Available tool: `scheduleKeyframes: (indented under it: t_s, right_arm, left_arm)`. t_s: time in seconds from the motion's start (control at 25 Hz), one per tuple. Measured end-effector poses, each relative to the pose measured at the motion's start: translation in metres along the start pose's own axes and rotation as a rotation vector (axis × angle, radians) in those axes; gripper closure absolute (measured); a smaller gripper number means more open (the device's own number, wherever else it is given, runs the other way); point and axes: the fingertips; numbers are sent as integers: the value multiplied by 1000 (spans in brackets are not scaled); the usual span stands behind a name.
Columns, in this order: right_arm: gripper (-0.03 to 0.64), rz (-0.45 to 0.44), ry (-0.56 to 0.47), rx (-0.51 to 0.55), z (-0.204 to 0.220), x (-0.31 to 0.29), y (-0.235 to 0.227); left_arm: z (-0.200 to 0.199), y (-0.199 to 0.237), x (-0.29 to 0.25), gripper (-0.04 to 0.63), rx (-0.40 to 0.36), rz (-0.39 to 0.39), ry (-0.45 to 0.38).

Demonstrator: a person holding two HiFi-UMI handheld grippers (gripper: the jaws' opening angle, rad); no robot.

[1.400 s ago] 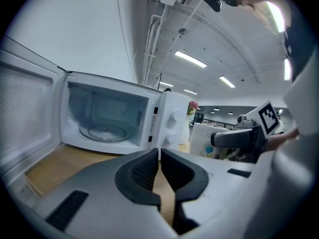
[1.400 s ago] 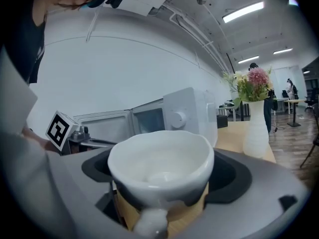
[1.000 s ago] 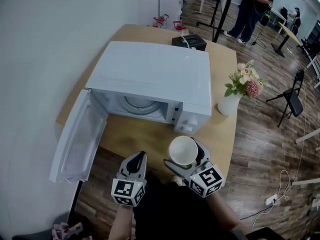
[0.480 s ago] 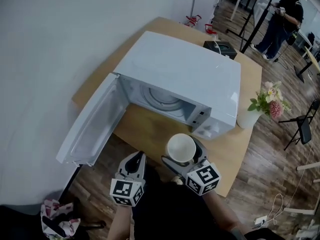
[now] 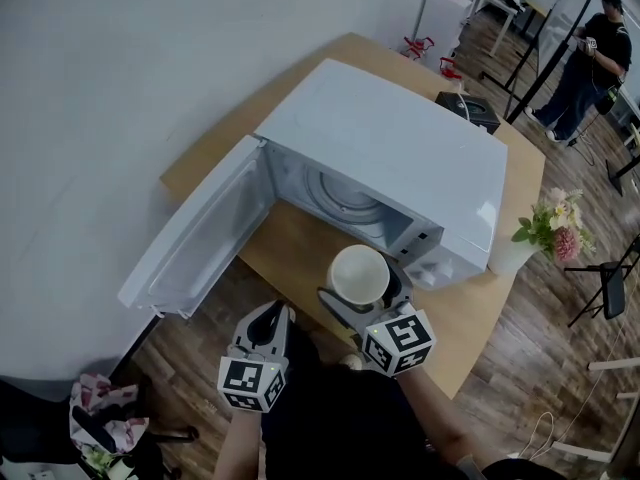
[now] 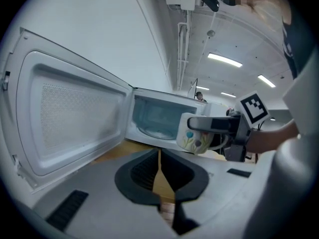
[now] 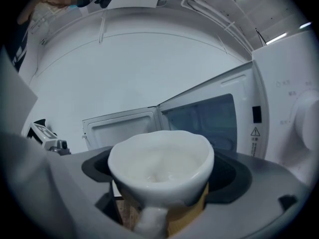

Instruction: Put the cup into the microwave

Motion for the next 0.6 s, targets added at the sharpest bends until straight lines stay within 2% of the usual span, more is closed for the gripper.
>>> scheduleKeyframes:
  t_s: [0.44,0.6]
  right_arm:
    - [103,36,-25,-9,-16,-44,-20]
    - [103,57,-19,22,-20,-61,-26]
  left_arm:
    - [-20,5,-6,578,-4,-18,-46]
    - [-31,6,-9,578,-11,-14,-71]
Point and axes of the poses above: the fingertips, and each gripper's own axes: x backward along the fingers, y to its left, z out of its underside, and after that the axes turned 9 degrees about x, right-handed
